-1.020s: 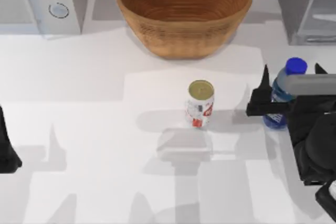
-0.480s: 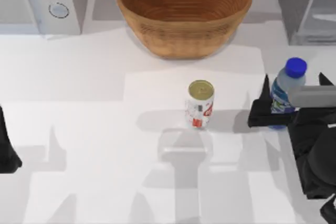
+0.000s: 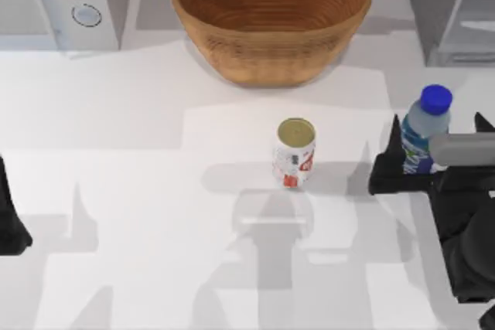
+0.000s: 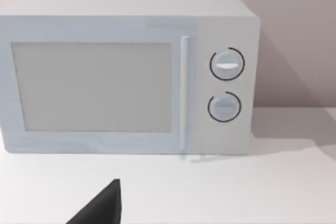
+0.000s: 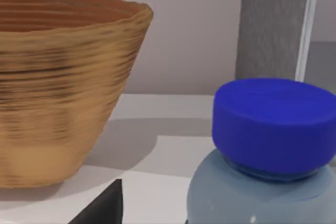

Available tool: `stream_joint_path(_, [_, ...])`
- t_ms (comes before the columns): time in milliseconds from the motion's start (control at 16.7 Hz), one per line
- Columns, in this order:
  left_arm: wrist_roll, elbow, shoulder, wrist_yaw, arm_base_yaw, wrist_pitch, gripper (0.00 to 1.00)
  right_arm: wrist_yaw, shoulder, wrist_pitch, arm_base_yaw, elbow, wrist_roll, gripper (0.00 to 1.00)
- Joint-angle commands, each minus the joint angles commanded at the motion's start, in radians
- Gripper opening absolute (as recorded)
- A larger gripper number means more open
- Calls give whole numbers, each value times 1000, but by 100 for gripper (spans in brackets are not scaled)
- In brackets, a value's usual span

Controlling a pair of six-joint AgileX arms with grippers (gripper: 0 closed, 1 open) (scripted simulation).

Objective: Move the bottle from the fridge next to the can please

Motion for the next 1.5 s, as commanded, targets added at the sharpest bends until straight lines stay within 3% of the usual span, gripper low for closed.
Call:
stream_joint_path(300, [0,0,0,0,0,0,100,-37,-263,-174,-16,-92,17,100])
stream_joint_path(600, [0,0,0,0,0,0,100,-121,-741,-563,-126,-206,31,100])
stream_joint_path(1140, [0,0,0,0,0,0,100,-419,-1679,-1414,-470,-287,20,100])
stream_joint_path(1500, [0,0,0,0,0,0,100,-592,-1962,-1705,-588,-257,2,100])
